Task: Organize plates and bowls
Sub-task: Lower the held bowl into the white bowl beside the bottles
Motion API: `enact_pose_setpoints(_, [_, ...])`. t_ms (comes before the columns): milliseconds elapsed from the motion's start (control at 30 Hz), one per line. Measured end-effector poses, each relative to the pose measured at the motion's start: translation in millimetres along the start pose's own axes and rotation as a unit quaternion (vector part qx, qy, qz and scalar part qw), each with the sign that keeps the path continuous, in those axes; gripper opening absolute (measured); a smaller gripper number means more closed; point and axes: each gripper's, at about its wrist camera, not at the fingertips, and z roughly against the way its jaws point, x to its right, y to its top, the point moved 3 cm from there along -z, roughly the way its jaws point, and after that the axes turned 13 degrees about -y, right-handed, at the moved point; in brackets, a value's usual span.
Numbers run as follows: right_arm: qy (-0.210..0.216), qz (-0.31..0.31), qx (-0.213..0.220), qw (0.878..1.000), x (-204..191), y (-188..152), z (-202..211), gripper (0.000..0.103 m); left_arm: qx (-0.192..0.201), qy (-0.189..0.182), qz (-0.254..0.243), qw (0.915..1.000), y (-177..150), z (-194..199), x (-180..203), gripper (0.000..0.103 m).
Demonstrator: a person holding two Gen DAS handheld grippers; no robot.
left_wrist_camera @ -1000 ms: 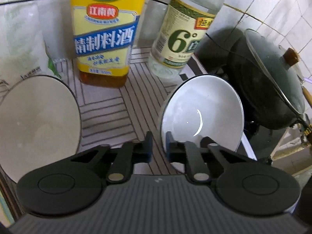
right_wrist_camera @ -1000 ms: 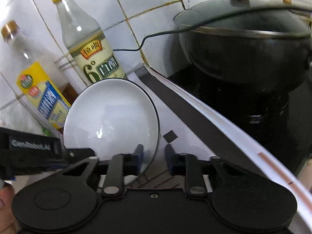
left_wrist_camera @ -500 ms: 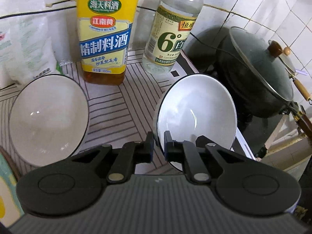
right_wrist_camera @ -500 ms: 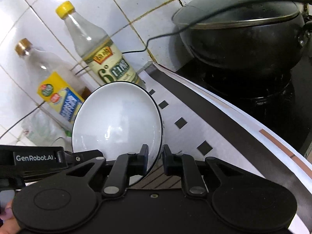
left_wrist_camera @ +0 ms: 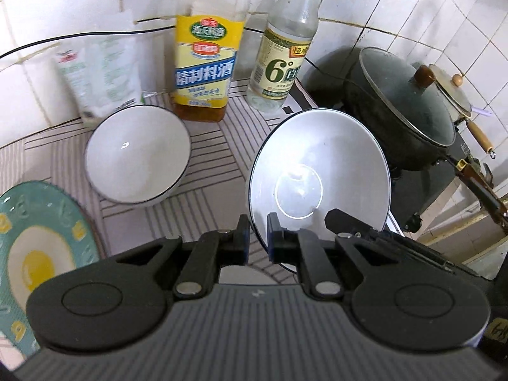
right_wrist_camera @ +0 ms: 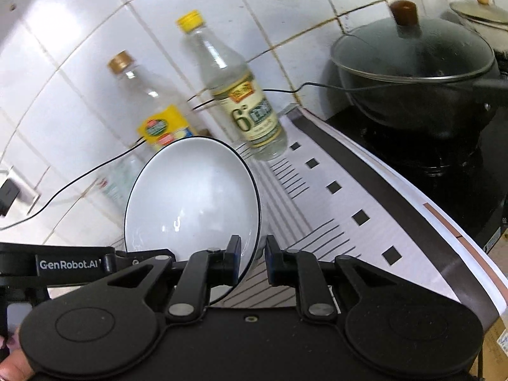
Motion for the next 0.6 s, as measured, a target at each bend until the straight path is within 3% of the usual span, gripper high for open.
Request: enact_pose_setpoints(600, [0.029,0.067,-0.036,0.997,-23,-30,35,0.020,-0.009,0.011,0.059,0.9981,-51,47,-17,0.010])
